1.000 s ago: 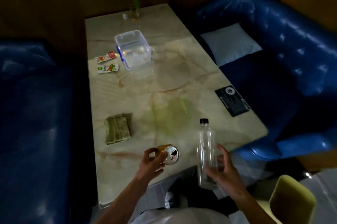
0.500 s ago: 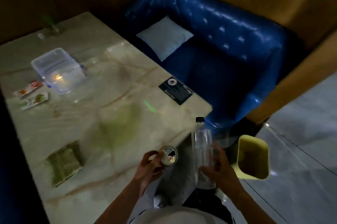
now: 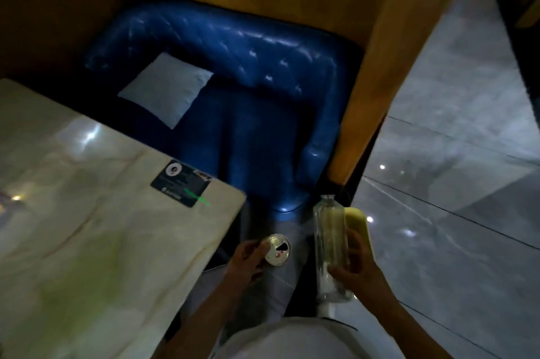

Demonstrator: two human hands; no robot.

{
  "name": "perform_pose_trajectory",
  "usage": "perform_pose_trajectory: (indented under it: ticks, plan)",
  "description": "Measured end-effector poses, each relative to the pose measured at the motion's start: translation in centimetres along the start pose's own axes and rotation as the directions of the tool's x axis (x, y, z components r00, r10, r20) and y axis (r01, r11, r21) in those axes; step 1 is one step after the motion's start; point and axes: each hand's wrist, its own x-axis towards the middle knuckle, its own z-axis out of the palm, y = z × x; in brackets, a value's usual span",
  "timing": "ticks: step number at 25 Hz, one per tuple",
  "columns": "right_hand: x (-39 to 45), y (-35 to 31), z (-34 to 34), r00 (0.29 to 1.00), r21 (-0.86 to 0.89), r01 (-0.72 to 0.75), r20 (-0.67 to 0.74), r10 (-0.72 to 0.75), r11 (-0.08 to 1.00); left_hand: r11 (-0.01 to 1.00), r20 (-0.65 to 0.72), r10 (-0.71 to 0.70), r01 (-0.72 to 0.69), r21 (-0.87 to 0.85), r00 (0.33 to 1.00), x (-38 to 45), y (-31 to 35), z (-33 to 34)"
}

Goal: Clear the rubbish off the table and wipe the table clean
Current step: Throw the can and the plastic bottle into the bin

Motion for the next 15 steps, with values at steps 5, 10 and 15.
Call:
perform_pose_trajectory:
  ticks: [5, 10, 15]
  plan:
    - [1.6, 1.5, -7.1, 0.996, 0.043, -0.028, -0.082, 0.032, 0.999, 0.995, 0.052, 0.034, -0.038, 0.095, 0.998, 3.4, 2.2, 7.8]
    - [2.3, 4.1, -11.0, 0.98, 0.202, -0.093, -0.158, 0.126, 0.975, 0.972, 0.184, -0.026, -0.018, 0.235, 0.983, 7.0, 2.9, 13.6]
    - [3.3, 7.2, -11.8, 0.936, 0.306, -0.193, -0.228, 0.268, 0.932, 0.928, 0.32, -0.093, -0.034, 0.371, 0.943, 11.2, 1.6, 17.9]
